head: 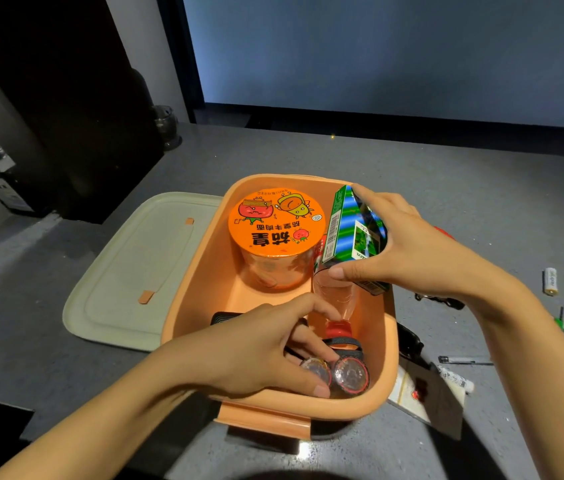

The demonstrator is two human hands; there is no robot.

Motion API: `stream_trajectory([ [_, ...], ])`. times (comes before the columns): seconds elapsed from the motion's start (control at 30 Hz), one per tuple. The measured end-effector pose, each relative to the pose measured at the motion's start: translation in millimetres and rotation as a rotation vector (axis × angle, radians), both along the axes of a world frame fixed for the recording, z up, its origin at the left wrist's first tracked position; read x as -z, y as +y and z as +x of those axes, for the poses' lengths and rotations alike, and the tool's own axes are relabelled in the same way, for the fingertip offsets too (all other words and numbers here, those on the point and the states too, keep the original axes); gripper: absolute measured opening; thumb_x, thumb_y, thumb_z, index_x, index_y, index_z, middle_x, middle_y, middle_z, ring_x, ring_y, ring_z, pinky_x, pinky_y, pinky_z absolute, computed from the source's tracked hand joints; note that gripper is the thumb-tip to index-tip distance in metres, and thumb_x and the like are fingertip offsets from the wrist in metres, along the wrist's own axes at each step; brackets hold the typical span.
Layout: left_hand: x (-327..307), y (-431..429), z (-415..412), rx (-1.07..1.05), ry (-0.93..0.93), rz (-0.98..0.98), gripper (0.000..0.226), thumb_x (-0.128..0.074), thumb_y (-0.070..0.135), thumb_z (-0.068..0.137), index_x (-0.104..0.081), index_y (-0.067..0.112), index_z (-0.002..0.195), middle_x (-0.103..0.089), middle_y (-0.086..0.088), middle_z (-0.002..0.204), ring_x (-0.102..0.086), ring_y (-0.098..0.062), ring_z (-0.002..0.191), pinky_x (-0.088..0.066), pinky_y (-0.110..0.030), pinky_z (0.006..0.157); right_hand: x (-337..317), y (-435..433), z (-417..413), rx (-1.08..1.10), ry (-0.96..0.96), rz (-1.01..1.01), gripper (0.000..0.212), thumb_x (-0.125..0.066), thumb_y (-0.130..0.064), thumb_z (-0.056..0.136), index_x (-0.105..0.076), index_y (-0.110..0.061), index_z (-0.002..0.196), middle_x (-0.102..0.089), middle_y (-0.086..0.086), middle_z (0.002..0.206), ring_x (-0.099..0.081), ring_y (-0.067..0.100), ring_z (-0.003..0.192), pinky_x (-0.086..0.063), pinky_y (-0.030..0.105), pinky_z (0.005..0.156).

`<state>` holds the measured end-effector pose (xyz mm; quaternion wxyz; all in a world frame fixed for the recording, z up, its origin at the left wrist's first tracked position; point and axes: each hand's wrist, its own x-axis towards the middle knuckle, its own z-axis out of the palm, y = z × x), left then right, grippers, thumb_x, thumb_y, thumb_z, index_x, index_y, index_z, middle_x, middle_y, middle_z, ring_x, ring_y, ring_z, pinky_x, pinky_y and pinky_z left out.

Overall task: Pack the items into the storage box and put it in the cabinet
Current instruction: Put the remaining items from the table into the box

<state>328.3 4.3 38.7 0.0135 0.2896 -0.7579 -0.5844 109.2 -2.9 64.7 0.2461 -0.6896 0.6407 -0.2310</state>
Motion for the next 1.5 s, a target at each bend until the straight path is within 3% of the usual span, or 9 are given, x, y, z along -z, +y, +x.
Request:
stream_trajectory([
  [0.17, -6.4, 2.4, 0.0, -0.003, 0.015, -0.094, 0.052, -0.076, 0.022, 0.073, -0.043, 0.045, 0.106, -0.070, 0.006, 0.104, -0.066, -0.012, 0.086, -0.053, -0.027, 0.082, -2.7, -1.7, -2.8, 0.032, -0.025, 0.001, 0.124, -0.057, -0.076, 0.035, -0.011, -0.037, 0.143, -0.028, -0.007, 0.133, -0.030, 0.010, 0.119, -0.040, 0.030, 0.093],
  [0.37, -2.7, -3.2, -0.8, 0.034, -0.026, -0.055, 0.050, -0.076, 0.027, 0.072, -0.046, 0.039, 0.110, -0.068, 0.014, 0.104, -0.062, 0.001, 0.090, -0.050, -0.025, 0.089, -4.4, -2.6, -6.2, 0.064, -0.022, -0.002, 0.125, -0.057, -0.077, 0.034, -0.012, -0.036, 0.144, -0.030, -0.006, 0.134, -0.033, 0.012, 0.120, -0.043, 0.032, 0.093],
  [0.6, 5.5, -5.2, 2.4, -0.010, 0.014, 0.069, 0.051, -0.077, 0.018, 0.071, -0.048, 0.037, 0.108, -0.067, 0.006, 0.113, -0.062, -0.008, 0.103, -0.048, -0.035, 0.095, -6.0, -0.7, -7.0, 0.072, -0.018, -0.007, 0.124, -0.057, -0.075, 0.035, -0.012, -0.036, 0.144, -0.029, -0.004, 0.137, -0.030, 0.011, 0.119, -0.040, 0.032, 0.093],
  [0.77, 3.5, -0.9, 4.0, -0.021, 0.054, 0.027, 0.053, -0.075, 0.016, 0.073, -0.049, 0.041, 0.112, -0.068, 0.007, 0.111, -0.064, -0.007, 0.100, -0.050, -0.022, 0.089, -6.5, 0.6, -7.5, 0.081, -0.017, 0.005, 0.125, -0.057, -0.075, 0.034, -0.012, -0.035, 0.144, -0.029, -0.004, 0.138, -0.031, 0.014, 0.123, -0.042, 0.034, 0.095],
  [1.03, -12.9, -5.0, 13.3, -0.118, 0.215, 0.021, 0.047, -0.070, 0.003, 0.075, -0.053, 0.033, 0.107, -0.069, -0.007, 0.105, -0.068, -0.016, 0.089, -0.053, -0.024, 0.077, -11.2, 1.1, -9.4, 0.111, -0.045, -0.016, 0.127, -0.060, -0.075, 0.034, -0.013, -0.034, 0.144, -0.030, -0.008, 0.132, -0.033, 0.014, 0.124, -0.040, 0.039, 0.101],
  [1.1, -22.1, -19.0, 21.3, -0.155, 0.231, -0.081, 0.047, -0.072, 0.007, 0.074, -0.051, 0.031, 0.108, -0.070, -0.002, 0.105, -0.068, -0.019, 0.094, -0.053, -0.028, 0.081, -14.2, 0.9, -11.5, 0.127, -0.071, -0.027, 0.125, -0.062, -0.072, 0.035, -0.014, -0.034, 0.144, -0.028, -0.012, 0.125, -0.036, 0.016, 0.124, -0.040, 0.042, 0.102],
  [1.23, -22.7, -49.3, 29.2, -0.112, -0.028, -0.488, 0.047, -0.074, 0.019, 0.073, -0.045, 0.032, 0.108, -0.069, 0.015, 0.107, -0.064, -0.009, 0.099, -0.049, -0.037, 0.089, -16.3, 1.2, -10.9, 0.135, -0.084, -0.031, 0.123, -0.062, -0.069, 0.036, -0.014, -0.034, 0.144, -0.029, -0.007, 0.132, -0.039, 0.017, 0.122, -0.044, 0.043, 0.100],
  [1.37, -7.0, -63.0, 25.0, 0.019, -0.269, -0.561, 0.043, -0.070, 0.012, 0.078, -0.044, 0.019, 0.112, -0.065, 0.004, 0.114, -0.057, -0.004, 0.107, -0.046, -0.032, 0.093, -13.6, 2.7, -7.7, 0.127, -0.070, -0.016, 0.121, -0.062, -0.067, 0.039, -0.013, -0.034, 0.144, -0.028, -0.003, 0.139, -0.038, 0.015, 0.121, -0.044, 0.036, 0.097],
  [1.5, -0.7, -65.5, 20.5, 0.056, -0.386, -0.639, 0.035, -0.058, 0.008, 0.085, -0.044, 0.012, 0.117, -0.062, -0.006, 0.106, -0.059, -0.017, 0.093, -0.050, -0.030, 0.082, -12.0, 2.6, -7.3, 0.123, -0.061, -0.005, 0.122, -0.061, -0.068, 0.038, -0.013, -0.033, 0.144, -0.029, -0.004, 0.138, -0.037, 0.014, 0.122, -0.043, 0.034, 0.096],
])
